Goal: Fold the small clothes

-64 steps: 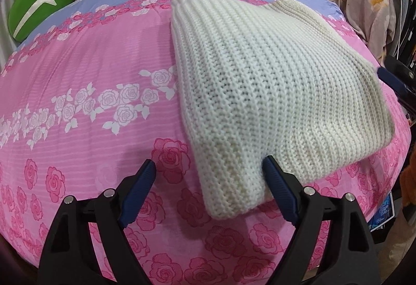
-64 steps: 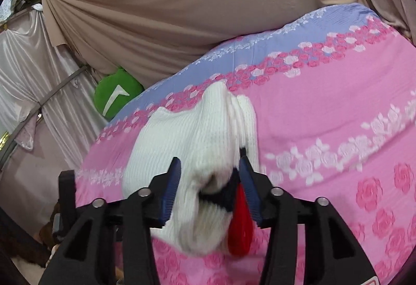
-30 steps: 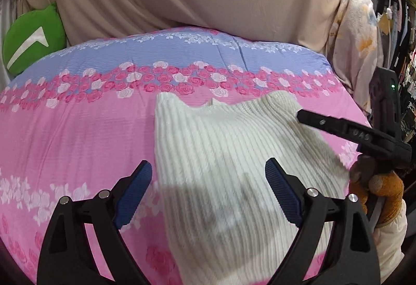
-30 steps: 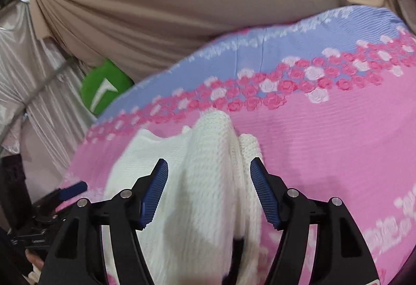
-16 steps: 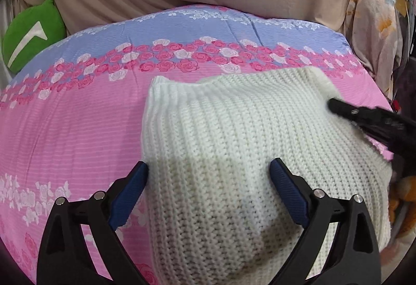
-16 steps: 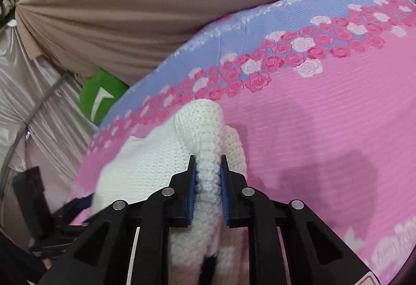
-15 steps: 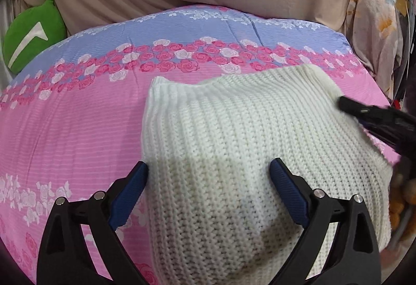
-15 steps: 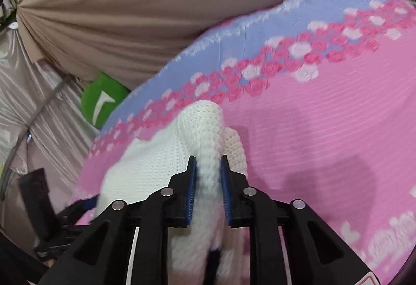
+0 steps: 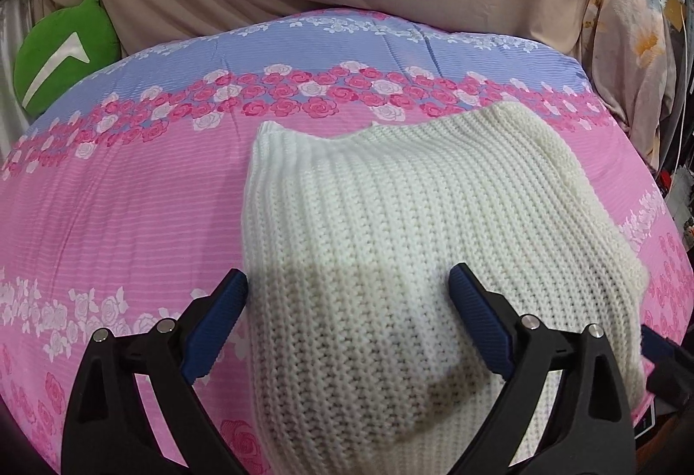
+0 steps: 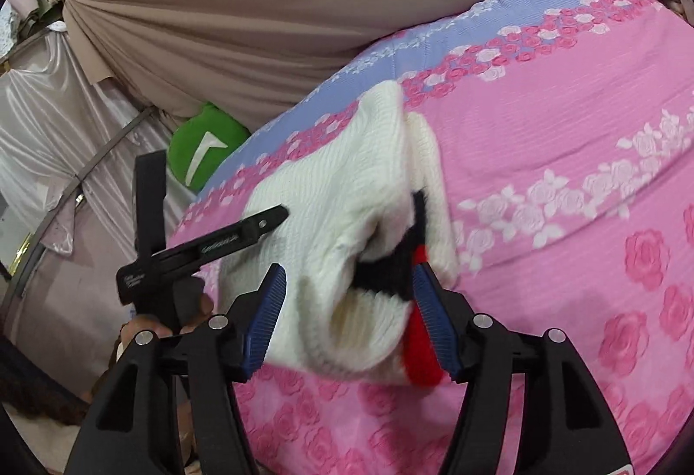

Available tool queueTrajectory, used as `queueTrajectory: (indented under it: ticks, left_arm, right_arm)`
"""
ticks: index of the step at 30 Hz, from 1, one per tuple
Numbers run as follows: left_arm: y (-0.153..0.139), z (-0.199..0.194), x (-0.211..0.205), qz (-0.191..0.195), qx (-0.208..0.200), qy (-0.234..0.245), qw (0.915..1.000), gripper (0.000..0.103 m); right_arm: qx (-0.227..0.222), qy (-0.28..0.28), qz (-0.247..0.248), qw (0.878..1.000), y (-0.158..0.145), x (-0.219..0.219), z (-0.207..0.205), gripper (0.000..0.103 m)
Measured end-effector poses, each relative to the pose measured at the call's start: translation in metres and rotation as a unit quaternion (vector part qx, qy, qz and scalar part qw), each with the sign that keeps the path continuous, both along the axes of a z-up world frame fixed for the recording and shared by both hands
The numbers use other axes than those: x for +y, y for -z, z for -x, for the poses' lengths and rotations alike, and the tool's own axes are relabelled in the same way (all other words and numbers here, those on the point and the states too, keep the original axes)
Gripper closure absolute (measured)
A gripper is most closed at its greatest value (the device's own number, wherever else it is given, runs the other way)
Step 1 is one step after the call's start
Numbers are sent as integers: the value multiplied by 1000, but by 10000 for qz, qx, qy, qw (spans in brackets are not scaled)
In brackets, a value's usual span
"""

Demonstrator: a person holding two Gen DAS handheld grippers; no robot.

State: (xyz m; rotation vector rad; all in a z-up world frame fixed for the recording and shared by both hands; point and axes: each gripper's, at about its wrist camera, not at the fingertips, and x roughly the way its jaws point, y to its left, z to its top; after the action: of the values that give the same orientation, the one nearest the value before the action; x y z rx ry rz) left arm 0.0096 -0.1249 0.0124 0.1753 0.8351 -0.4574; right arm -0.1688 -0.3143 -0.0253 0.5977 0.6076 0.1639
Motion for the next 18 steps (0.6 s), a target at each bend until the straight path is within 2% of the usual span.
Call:
queueTrajectory:
  ticks: [4, 5, 6, 7, 11, 13, 15, 16, 17, 18]
  left_arm:
    - [-3, 10, -1, -71, -88, 27, 9999, 12]
    - [-5, 13, -1, -81, -112, 33, 9999, 12]
    - [-7, 16, 0, -74, -127, 57, 9999, 12]
    - [-9, 20, 2, -62, -136, 83, 9999, 12]
    - [-21, 42, 14, 78, -140, 292, 9994, 12]
    - [-17, 52, 18, -32, -137, 330, 9994, 12]
    - [-5, 53, 21, -200, -21, 305, 9993, 11]
    - [4, 51, 22, -266, 87, 277, 9992, 10]
    - [16, 46, 24, -289, 290, 238, 9989, 10]
    - [24, 43, 26, -207, 486, 245, 9983, 10]
  right_arm:
    - [-24, -87, 234, 9997, 1, 12, -6, 42]
    - [-16, -100, 278, 9996, 2, 12, -9, 45]
    - [-13, -101, 290, 9995, 2, 11, -10, 64]
    - [-1, -137, 251, 9996, 3, 10, -10, 92]
    - [-391, -83, 181, 9990, -13, 6, 16, 94]
    - [-415, -28, 121, 9991, -14, 2, 27, 94]
    - [-108, 58, 172, 9998, 3, -2, 25, 94]
    - [204, 174, 228, 9994, 19, -3, 19, 95]
    - [502, 263, 256, 9981, 36, -4, 12, 95]
    - [575, 235, 160, 9979, 48, -6, 8, 96]
